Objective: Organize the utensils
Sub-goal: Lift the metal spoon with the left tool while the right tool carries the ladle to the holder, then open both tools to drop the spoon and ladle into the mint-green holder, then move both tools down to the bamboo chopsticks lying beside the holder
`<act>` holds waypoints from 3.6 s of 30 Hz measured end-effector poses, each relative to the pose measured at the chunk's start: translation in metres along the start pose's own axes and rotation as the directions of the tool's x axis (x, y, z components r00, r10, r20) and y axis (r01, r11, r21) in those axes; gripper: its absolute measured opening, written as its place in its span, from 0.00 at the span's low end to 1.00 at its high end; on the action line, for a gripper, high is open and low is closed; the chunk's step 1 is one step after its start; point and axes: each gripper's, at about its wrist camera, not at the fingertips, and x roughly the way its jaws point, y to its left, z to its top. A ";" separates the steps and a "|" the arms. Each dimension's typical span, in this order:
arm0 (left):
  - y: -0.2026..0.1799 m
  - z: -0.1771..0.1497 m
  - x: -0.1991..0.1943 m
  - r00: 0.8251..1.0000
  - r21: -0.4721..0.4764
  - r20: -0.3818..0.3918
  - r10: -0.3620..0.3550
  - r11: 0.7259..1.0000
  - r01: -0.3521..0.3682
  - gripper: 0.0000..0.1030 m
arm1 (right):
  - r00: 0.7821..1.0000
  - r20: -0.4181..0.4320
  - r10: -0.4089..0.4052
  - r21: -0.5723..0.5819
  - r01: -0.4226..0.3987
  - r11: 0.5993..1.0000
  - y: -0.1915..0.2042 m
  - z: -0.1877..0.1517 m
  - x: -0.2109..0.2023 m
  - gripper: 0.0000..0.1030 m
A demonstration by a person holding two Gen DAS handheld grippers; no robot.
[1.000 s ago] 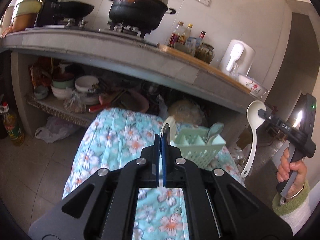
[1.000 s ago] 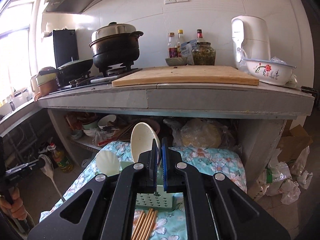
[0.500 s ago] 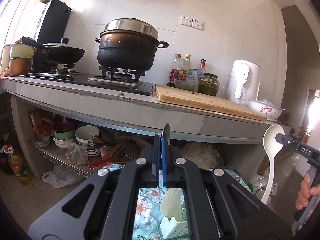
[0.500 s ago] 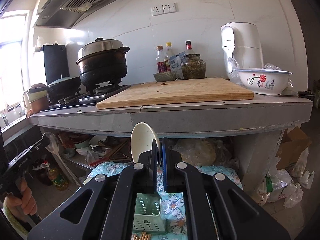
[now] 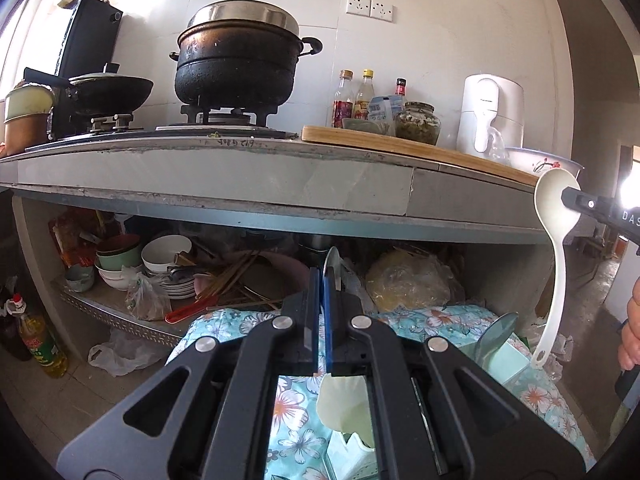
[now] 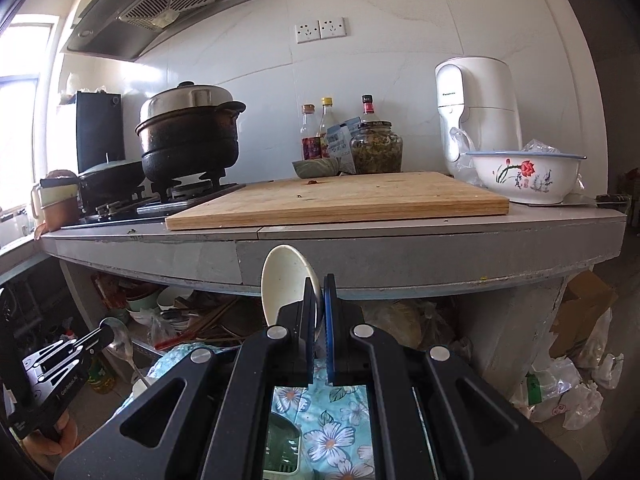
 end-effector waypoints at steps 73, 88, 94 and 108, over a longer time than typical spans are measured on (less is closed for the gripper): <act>0.009 -0.177 -0.067 0.796 -0.139 -0.561 -0.228 0.974 0.180 0.87 | 0.841 -0.453 0.297 0.372 -0.124 0.920 -0.028 -0.189 -0.080 0.50; 0.002 -0.210 -0.057 0.703 -0.128 -0.674 -0.229 0.972 0.195 0.92 | 0.667 -0.601 0.440 0.540 -0.067 0.839 -0.007 -0.274 -0.057 0.31; 0.017 -0.206 -0.058 0.701 -0.221 -0.646 -0.302 0.953 0.207 0.92 | 0.652 -0.614 0.446 0.541 -0.064 0.838 -0.003 -0.277 -0.048 0.19; 0.012 -0.206 -0.059 0.697 -0.202 -0.652 -0.299 0.954 0.220 0.92 | 0.643 -0.575 0.506 0.608 -0.079 0.790 -0.012 -0.287 -0.047 0.06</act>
